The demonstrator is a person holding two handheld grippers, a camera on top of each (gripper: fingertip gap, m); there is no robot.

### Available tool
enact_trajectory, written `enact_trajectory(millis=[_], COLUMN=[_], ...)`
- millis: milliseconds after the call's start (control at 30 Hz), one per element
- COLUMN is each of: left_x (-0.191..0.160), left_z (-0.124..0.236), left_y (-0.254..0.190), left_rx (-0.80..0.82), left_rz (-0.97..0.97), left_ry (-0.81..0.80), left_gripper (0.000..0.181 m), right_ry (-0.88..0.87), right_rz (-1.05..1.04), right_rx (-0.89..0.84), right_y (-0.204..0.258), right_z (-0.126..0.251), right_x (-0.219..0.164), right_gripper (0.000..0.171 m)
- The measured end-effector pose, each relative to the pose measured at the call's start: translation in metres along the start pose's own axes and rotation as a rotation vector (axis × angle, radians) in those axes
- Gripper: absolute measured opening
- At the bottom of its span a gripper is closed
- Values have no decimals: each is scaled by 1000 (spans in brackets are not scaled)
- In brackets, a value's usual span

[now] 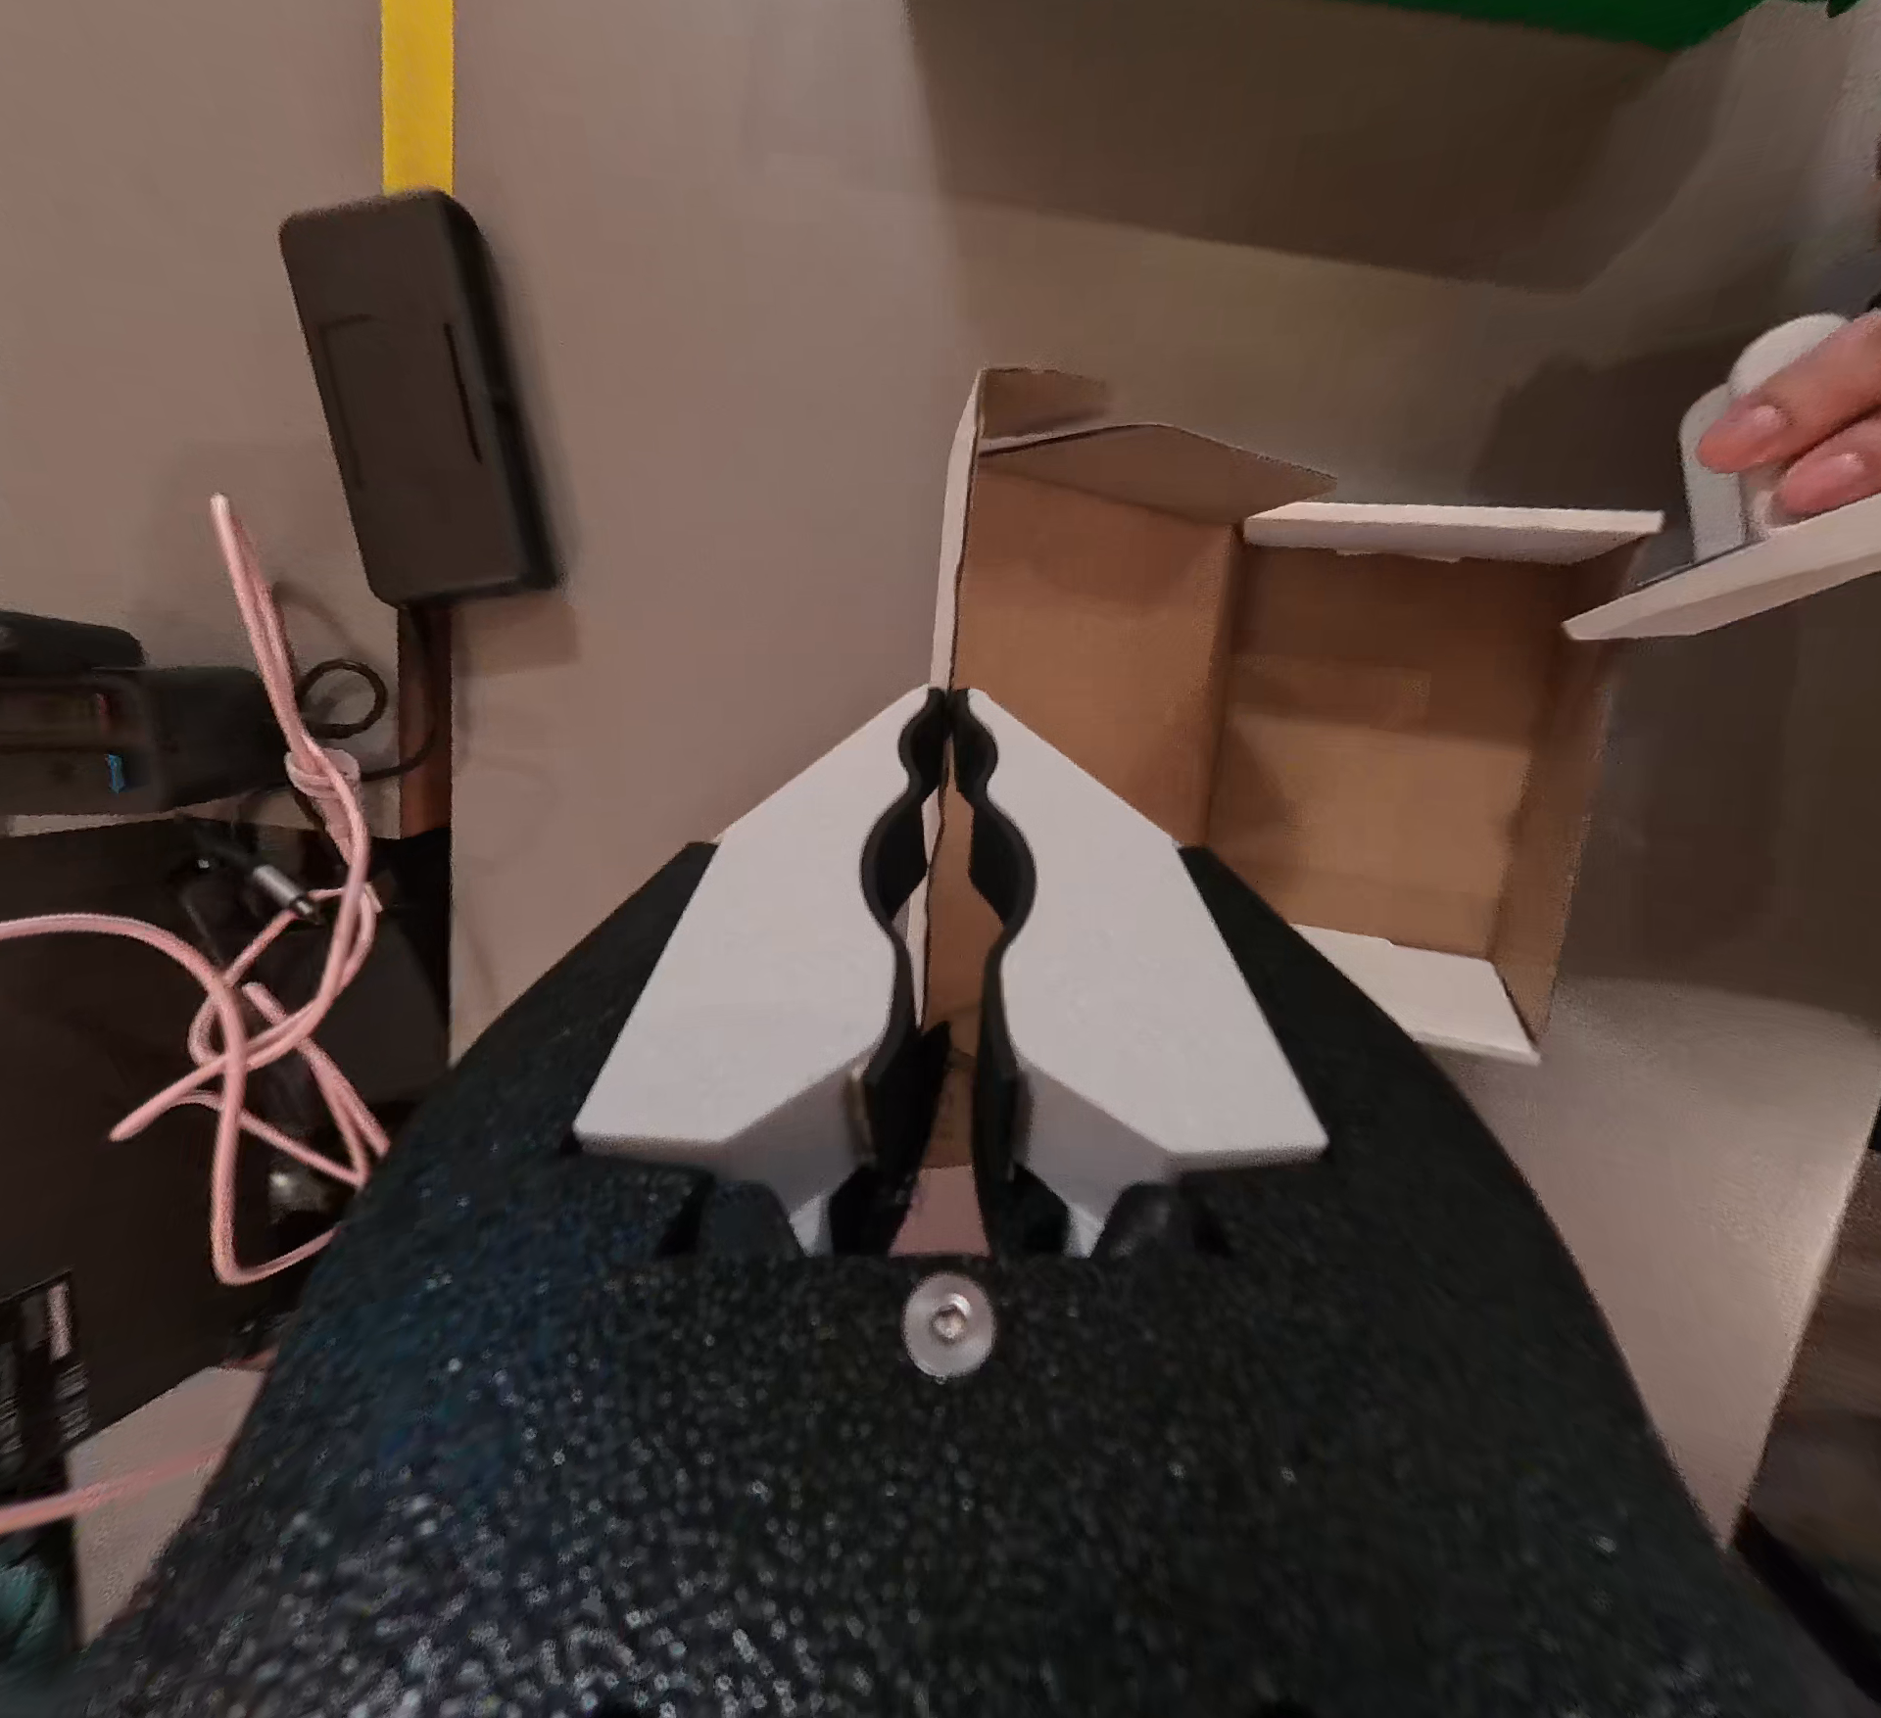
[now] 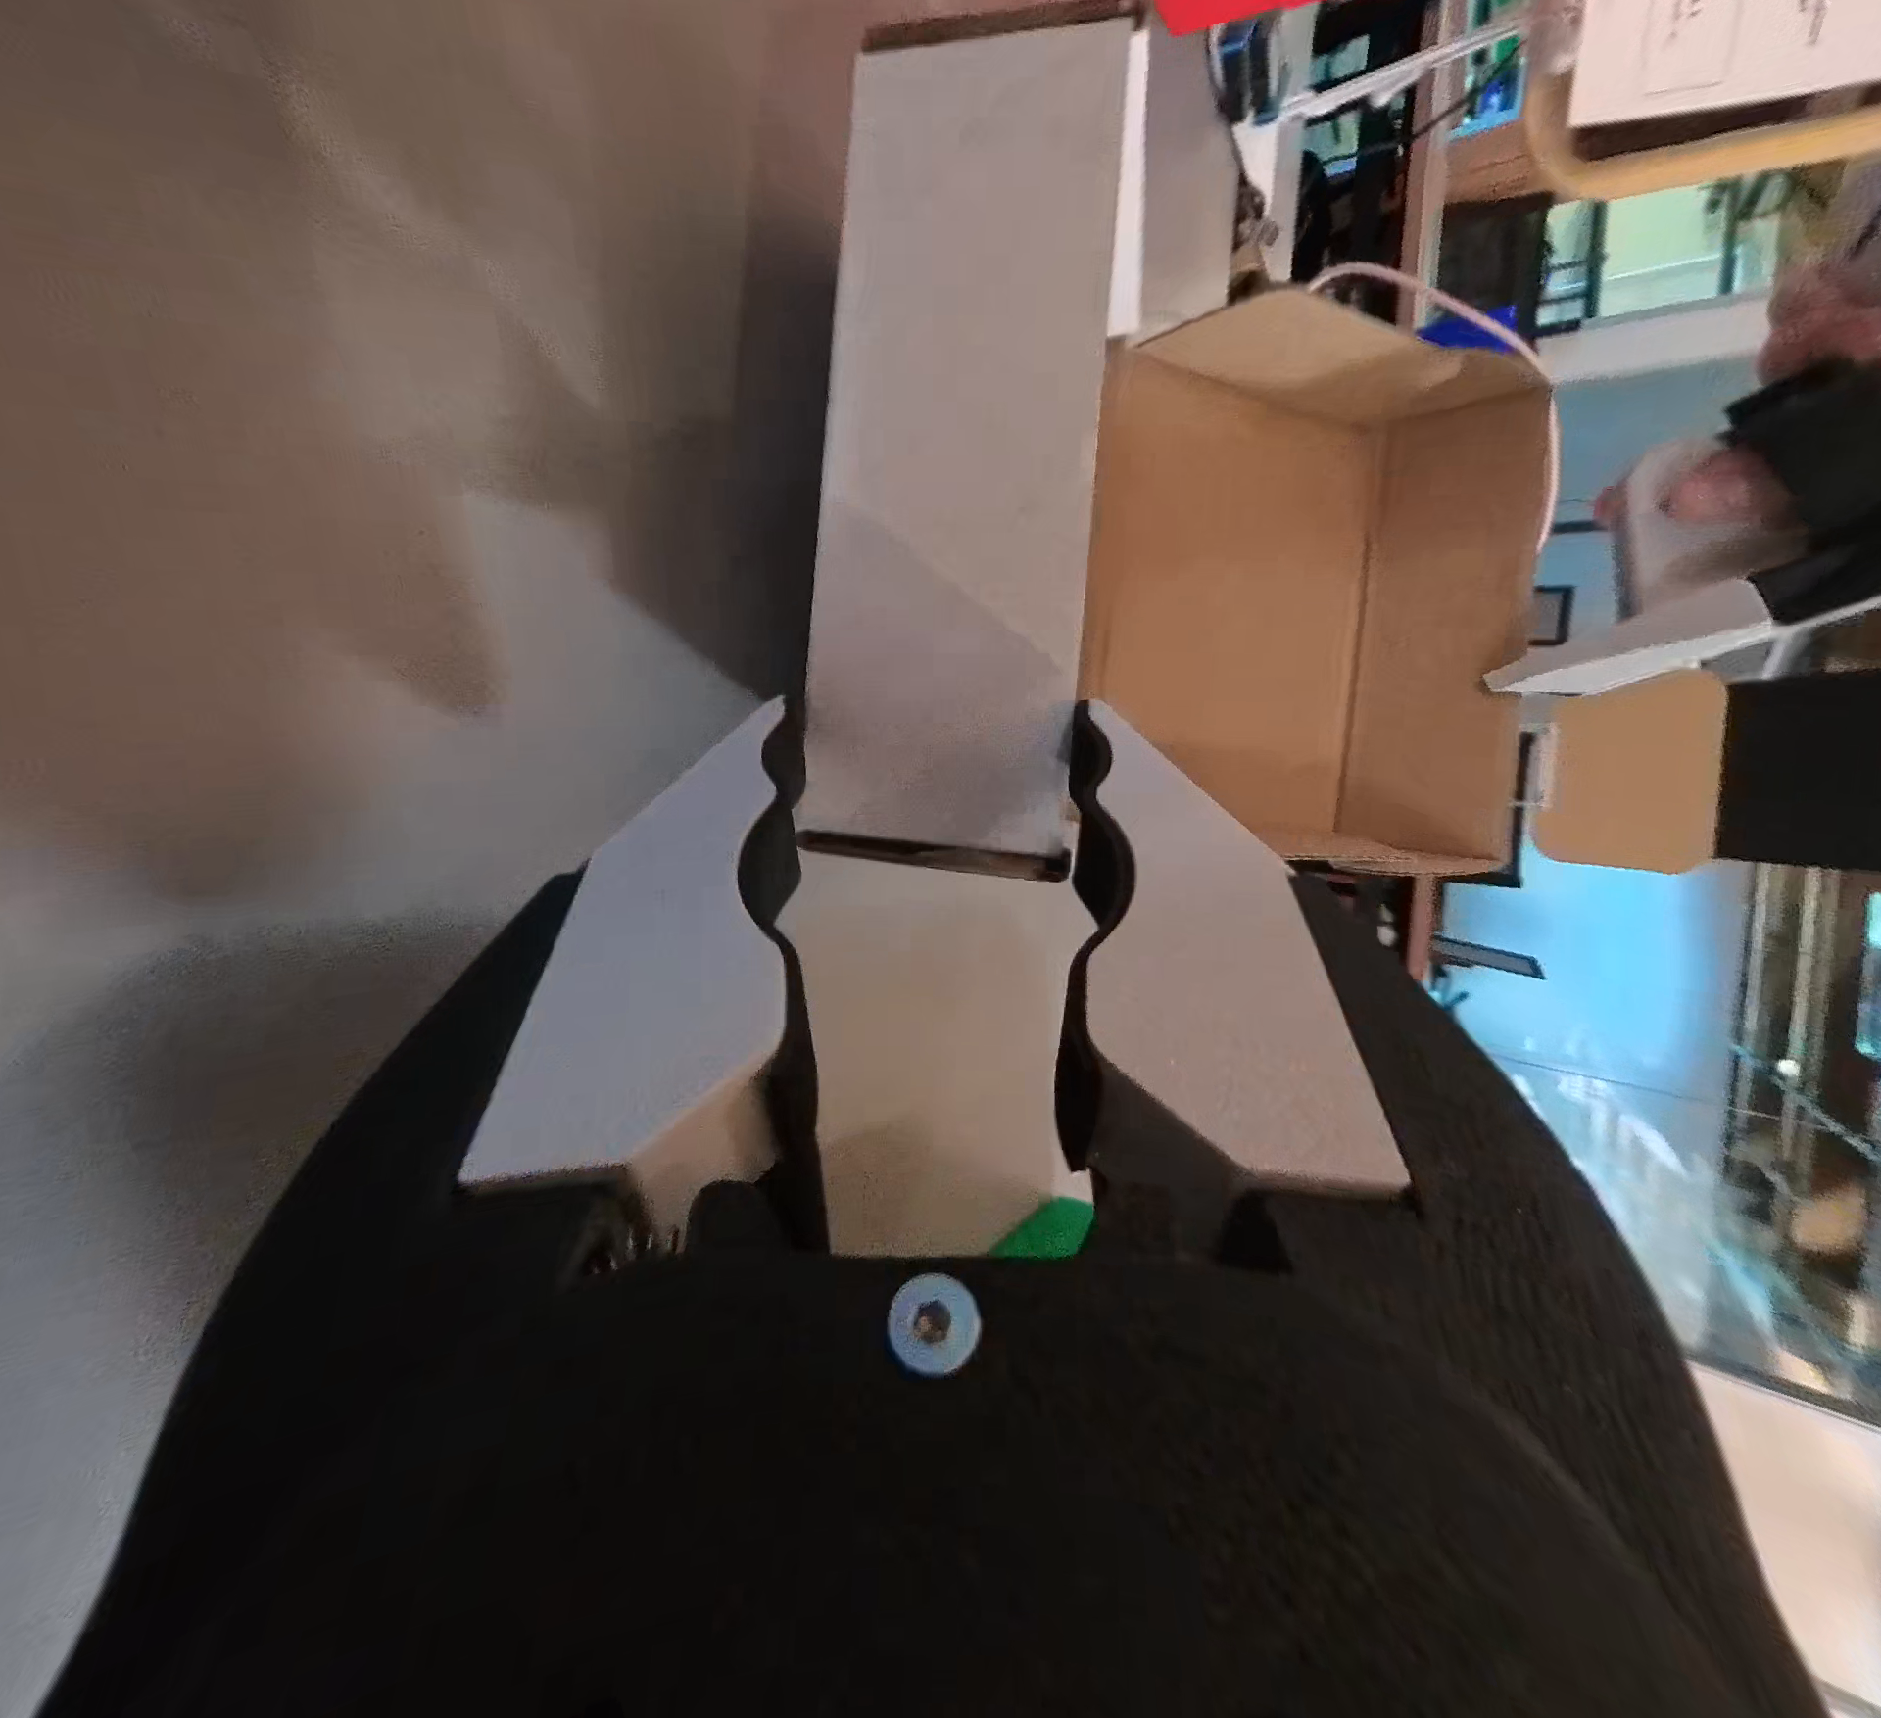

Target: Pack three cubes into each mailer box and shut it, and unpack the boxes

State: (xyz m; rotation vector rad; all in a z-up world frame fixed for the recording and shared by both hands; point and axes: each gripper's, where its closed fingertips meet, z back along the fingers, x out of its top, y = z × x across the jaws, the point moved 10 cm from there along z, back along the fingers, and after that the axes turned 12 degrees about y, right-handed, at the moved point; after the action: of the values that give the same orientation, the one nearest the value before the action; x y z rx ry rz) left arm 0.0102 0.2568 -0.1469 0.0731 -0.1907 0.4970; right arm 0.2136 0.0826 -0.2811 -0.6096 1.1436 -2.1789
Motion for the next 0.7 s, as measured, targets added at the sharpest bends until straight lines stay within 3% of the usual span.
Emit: enact_trajectory(millis=[33,100,333,367,467,500,600,700], left_x=[0,-2,-15,-17,-24,-27,-39,-58], left_z=[-4,-15,-62,-65,-63,-58,-29,9], left_y=[10,28,68,70,70,69,64,52], left_rx=[-32,-94,-310,-312,-251,-211,-109,31], left_rz=[17,41,200,231,243,250,281,307], left_ry=[14,39,21,19,14,3,-89,-224], left_gripper=[0,0,5,24,107,125,155,159], right_ry=[17,44,25,26,38,46,77,141], right_rz=[33,98,43,27,-8,-24,-71,-136], right_rx=[-12,-31,-41,-36,-22,-14,13,34], right_y=[3,12,14,13,11,10,5,-2], right_z=[-3,-9,-13,-14,-15,-16,-19,-25], right_x=[0,-2,-1,-1,1,2,1,-1], right_gripper=[51,27,22,21,19,18,17,16])
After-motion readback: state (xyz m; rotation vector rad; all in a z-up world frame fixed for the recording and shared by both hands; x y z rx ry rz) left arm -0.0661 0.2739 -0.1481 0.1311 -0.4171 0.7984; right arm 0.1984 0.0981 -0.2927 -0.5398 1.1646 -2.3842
